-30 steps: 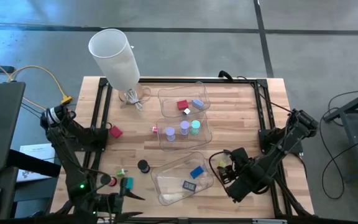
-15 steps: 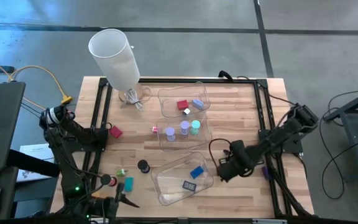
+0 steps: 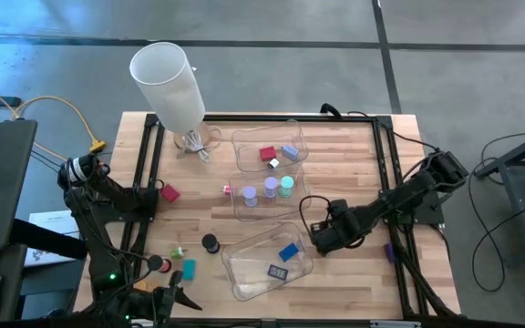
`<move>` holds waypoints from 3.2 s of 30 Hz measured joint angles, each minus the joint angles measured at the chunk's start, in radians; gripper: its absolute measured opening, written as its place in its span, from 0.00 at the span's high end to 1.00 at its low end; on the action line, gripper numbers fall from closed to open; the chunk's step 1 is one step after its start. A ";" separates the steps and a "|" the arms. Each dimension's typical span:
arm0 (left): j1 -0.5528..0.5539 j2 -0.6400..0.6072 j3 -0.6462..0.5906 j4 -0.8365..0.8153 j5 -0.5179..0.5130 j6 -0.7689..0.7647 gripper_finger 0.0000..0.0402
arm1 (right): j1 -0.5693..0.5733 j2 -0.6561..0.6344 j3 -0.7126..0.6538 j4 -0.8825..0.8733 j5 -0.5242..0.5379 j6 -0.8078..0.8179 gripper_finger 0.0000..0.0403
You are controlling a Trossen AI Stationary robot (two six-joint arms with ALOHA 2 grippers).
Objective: Pick & Place Office items
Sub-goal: Put the green hourglass into the middle transparent bin
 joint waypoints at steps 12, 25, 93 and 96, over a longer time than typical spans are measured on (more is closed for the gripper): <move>0.001 0.000 0.000 -0.001 0.043 0.030 0.50 | -0.009 0.009 0.000 0.071 -0.010 0.070 0.39; 0.001 0.000 0.000 -0.056 0.058 0.054 0.50 | 0.023 0.009 0.000 0.085 -0.009 0.152 0.39; 0.300 0.001 -0.005 -0.055 0.051 0.493 0.50 | 0.396 -0.077 0.148 0.528 0.620 -0.658 0.64; 0.350 0.001 -0.005 -0.020 0.051 0.606 0.50 | 0.391 -0.055 0.148 0.679 0.614 -0.851 0.64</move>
